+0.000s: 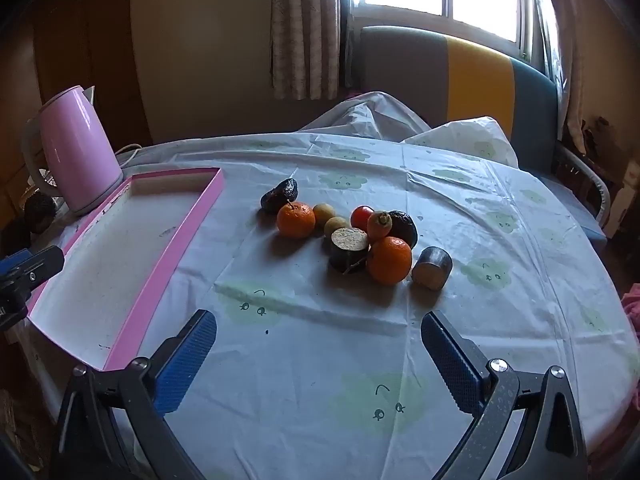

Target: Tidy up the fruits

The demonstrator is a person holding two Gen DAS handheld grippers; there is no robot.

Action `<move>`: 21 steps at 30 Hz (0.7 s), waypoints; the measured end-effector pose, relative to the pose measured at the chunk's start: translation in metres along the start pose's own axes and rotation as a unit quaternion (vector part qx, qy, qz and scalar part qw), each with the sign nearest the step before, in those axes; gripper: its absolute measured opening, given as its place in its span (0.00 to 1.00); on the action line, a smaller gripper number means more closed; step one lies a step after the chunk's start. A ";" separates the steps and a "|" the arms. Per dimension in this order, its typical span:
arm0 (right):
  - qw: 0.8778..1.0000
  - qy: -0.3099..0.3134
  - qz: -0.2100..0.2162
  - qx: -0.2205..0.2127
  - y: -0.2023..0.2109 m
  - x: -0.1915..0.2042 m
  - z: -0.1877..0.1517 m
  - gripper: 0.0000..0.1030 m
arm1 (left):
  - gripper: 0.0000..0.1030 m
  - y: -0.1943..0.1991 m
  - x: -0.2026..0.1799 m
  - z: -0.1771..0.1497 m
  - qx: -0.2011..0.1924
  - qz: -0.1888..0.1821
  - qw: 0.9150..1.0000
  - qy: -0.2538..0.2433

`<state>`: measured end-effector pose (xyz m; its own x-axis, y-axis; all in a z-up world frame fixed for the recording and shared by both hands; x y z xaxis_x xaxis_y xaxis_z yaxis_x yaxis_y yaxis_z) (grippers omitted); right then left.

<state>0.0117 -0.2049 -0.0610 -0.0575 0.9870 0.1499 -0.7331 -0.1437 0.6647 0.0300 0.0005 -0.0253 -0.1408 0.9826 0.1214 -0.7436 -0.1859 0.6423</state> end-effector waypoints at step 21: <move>1.000 0.022 -0.012 -0.018 0.014 -0.001 0.003 1.00 | 0.61 -0.008 -0.005 -0.008 0.029 0.000 0.999 -0.014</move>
<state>0.0036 -0.2082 -0.0491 -0.0687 0.9925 0.1016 -0.7591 -0.1181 0.6402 0.0310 -0.0030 -0.0369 -0.1221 0.9824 0.1413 -0.7041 -0.1861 0.6853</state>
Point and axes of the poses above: each gripper's, at about its wrist camera, not at the fingertips, and y roughly against the way its jaws point, x to its left, z to its top, the point moved 4 cm from there along -y, roughly the way its jaws point, and after that the axes turned 11 degrees about z, right-handed, at the moved point
